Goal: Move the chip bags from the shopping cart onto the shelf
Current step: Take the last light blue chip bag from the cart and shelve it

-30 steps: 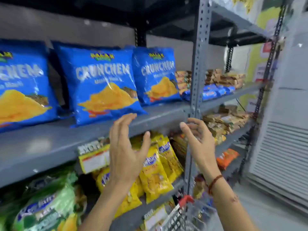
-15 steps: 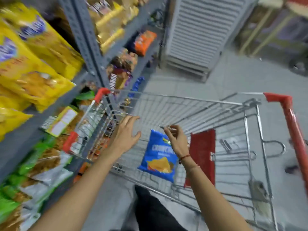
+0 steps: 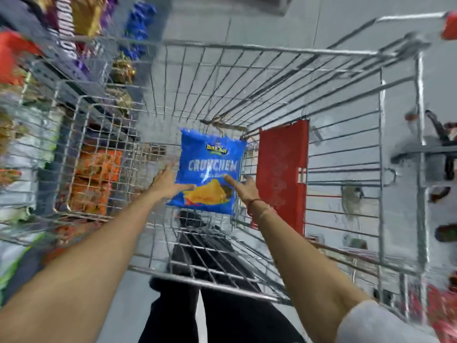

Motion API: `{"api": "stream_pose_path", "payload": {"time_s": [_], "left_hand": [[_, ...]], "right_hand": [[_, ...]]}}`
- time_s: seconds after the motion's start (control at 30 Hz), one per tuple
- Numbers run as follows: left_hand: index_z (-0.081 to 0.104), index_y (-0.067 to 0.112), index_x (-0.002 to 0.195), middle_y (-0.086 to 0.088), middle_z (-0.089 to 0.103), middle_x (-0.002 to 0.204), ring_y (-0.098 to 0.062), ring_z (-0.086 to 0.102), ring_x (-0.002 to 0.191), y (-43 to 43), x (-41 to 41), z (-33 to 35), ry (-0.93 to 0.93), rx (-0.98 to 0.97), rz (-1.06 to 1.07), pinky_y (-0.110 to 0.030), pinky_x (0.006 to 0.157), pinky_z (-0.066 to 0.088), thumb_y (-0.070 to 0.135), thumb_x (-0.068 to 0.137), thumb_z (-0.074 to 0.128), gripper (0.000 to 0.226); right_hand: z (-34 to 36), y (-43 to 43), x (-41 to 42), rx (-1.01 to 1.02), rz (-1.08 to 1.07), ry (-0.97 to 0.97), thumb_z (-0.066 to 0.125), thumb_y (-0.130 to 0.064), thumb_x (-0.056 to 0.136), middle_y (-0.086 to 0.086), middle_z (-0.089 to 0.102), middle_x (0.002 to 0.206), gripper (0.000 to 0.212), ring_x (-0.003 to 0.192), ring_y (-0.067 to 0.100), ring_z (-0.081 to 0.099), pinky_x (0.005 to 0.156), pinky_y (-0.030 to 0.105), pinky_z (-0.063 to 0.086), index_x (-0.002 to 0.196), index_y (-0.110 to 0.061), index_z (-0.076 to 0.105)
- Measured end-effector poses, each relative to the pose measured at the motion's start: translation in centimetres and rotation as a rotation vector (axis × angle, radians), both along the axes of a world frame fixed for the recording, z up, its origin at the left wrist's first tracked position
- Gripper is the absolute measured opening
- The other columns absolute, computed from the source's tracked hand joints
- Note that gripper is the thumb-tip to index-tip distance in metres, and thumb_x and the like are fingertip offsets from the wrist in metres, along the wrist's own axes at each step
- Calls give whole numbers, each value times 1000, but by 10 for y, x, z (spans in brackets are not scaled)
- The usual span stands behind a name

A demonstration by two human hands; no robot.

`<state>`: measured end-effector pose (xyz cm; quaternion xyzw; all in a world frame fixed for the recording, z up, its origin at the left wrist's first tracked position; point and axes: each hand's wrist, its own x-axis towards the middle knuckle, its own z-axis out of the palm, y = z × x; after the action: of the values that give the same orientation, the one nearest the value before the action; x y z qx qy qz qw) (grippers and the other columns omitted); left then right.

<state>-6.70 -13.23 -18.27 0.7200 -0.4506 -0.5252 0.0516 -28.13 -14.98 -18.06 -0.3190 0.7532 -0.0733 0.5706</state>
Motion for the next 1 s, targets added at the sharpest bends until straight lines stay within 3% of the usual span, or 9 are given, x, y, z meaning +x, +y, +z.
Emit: {"api": "stream_pose_path", "payload": {"time_s": [0.1, 0.23, 0.3, 0.4, 0.53, 0.63, 0.7, 0.87, 1.0], "left_hand": [[19, 11, 144, -13, 34, 148, -26, 38, 130, -7, 0, -33, 67, 80, 151, -29, 99, 30, 31, 66, 81, 102], [15, 10, 144, -8, 41, 145, -23, 44, 127, -15, -7, -60, 227, 223, 315, -35, 106, 35, 47, 49, 85, 124], [32, 12, 137, -11, 48, 140, -27, 51, 121, -19, -9, -72, 250, 199, 389, -43, 104, 41, 37, 52, 88, 105], [52, 13, 114, -8, 62, 121, -20, 64, 91, -18, -7, -80, 172, 201, 428, -31, 80, 52, 36, 53, 87, 74], [64, 20, 102, -5, 69, 109, -22, 67, 91, -13, -4, -76, 235, 288, 386, -36, 85, 54, 45, 42, 88, 69], [65, 27, 87, -5, 71, 104, -17, 68, 82, -11, -7, -63, 328, 244, 476, -28, 69, 54, 31, 51, 88, 43], [64, 28, 91, -3, 70, 102, -19, 68, 85, -11, -5, -51, 356, 197, 490, -32, 75, 55, 28, 55, 87, 43], [64, 29, 94, 2, 70, 96, -16, 68, 84, -19, 15, -5, 401, 127, 520, -27, 69, 53, 36, 49, 88, 51], [64, 28, 91, 0, 71, 100, -20, 69, 88, -26, 28, 39, 433, 18, 581, -37, 82, 55, 49, 25, 88, 73]], "right_hand": [[-31, -13, 3, 32, -50, -47, 73, -39, 79, 20, 43, 146, 88, 130, 35, 47, 110, 49, 37, 145, -2, 27], [-69, -21, 6, -29, -171, -27, 78, -22, 75, 23, 66, 115, 29, 95, 24, 61, 99, 40, 50, 91, -11, 56], [-75, -18, 9, -30, -166, -16, 78, -25, 76, 13, 67, 104, 40, 91, 23, 63, 90, 23, 53, 102, -3, 56], [-78, -12, 15, -39, -156, 1, 78, -36, 74, 9, 67, 108, 63, 108, 29, 62, 88, 34, 51, 121, 0, 57], [-73, -10, 20, -33, -216, -84, 78, -31, 76, 15, 63, 127, 62, 115, 31, 61, 95, 39, 51, 125, -1, 55], [-64, -10, 23, -48, -230, -162, 76, -26, 79, 7, 67, 113, 43, 102, 26, 64, 74, 22, 54, 113, -6, 58], [-54, -12, 25, -79, -250, -204, 76, -22, 78, -6, 66, 94, 32, 84, 17, 63, 59, 10, 52, 101, -13, 56], [-15, -24, 44, -153, -224, -289, 80, -34, 72, 18, 65, 123, 67, 112, 34, 64, 96, 46, 53, 125, -1, 57], [29, -39, 56, -274, -176, -362, 78, -33, 74, 12, 71, 112, 60, 92, 19, 73, 79, 34, 61, 123, -5, 58]]}}
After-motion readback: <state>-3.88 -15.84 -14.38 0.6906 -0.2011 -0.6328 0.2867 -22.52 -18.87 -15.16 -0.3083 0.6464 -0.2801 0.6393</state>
